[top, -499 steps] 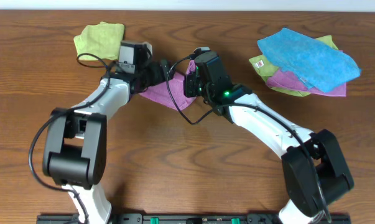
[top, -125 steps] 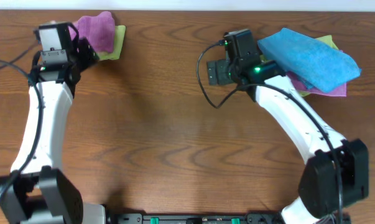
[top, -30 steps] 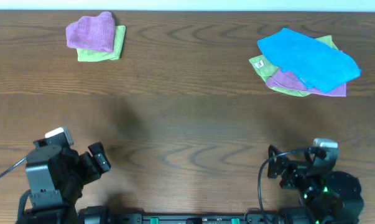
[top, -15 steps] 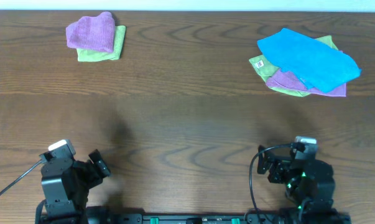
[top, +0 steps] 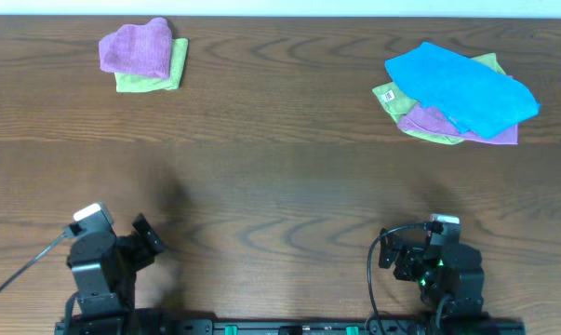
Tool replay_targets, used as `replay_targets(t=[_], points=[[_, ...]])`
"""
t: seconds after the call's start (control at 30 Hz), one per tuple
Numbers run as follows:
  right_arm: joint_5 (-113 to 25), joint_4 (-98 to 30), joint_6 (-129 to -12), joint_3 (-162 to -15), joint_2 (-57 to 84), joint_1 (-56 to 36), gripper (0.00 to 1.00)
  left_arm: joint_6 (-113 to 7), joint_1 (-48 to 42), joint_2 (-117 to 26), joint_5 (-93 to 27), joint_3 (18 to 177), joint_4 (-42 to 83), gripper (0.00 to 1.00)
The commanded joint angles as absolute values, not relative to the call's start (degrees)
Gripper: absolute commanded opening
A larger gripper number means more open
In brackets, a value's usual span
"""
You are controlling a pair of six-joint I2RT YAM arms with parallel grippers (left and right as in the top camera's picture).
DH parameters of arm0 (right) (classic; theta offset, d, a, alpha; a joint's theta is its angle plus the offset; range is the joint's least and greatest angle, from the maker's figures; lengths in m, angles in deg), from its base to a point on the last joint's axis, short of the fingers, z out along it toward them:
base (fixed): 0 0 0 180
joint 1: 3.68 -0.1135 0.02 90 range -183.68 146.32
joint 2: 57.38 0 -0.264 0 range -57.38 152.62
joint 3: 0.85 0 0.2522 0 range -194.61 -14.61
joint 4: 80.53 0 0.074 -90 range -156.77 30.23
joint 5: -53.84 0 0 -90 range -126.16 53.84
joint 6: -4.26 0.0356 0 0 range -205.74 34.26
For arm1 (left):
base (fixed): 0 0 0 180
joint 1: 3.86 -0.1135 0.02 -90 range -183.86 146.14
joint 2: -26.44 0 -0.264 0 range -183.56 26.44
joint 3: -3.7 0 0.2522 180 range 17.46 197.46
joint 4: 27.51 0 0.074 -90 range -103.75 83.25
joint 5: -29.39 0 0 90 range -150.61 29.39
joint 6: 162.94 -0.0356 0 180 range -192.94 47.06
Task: Fold the cloth
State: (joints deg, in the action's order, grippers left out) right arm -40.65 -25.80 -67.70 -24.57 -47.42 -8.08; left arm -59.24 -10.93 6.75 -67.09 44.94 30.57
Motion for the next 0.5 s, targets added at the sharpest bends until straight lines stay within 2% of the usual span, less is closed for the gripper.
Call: replay_targets(t=[0.0,0.27,0.47], points=[[-40.47,-26.17,-66.91,-23.85,-48.01,-7.71,0.99,-59.00,-10.98,9.68,-68.16,40.31,30.30,0.95],[-40.47,-26.32,-66.91,-23.85,-48.10,-7.71,0.99,-59.03,-10.96,17.75,-68.64,32.90,30.28,0.95],[-40.47,-26.30,-66.91,-23.85,-54.31,-7.71,0.99,-59.00,-10.96,19.96,-68.77,31.70,29.95,0.95]])
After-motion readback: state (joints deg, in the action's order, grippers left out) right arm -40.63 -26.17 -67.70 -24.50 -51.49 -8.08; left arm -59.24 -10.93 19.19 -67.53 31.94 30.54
